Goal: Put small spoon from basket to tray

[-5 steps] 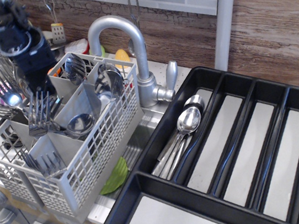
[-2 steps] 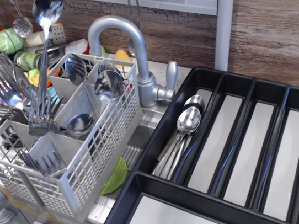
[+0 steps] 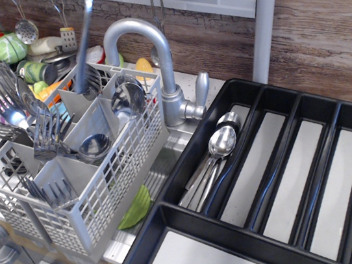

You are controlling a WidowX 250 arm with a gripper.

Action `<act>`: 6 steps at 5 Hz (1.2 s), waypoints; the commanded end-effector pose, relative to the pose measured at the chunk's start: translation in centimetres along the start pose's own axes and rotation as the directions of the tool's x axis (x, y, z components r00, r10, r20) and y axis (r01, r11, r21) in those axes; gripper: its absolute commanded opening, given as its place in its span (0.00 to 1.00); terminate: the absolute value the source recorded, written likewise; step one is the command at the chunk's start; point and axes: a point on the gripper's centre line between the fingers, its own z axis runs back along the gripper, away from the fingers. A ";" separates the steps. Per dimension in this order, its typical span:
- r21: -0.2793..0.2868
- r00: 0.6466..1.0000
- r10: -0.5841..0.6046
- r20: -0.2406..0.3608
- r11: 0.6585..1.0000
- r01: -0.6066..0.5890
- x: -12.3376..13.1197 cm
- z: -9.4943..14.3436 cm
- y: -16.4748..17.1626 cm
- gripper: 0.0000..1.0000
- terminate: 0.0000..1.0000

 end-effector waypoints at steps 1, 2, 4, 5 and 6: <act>-0.018 0.981 0.139 0.137 0.990 -0.138 2.5 2.1 -1.3 0.00 0.00; -0.119 0.957 0.216 0.192 0.973 -0.196 4.5 1.3 -2.7 0.00 0.00; -0.211 0.959 0.182 0.217 0.968 -0.136 7.2 -1.3 -3.7 0.00 0.00; -0.215 0.969 0.123 0.216 0.974 -0.075 7.5 -3.5 -3.8 0.00 0.00; -0.134 0.982 0.039 0.184 0.991 -0.014 7.4 -6.2 -4.5 0.00 0.00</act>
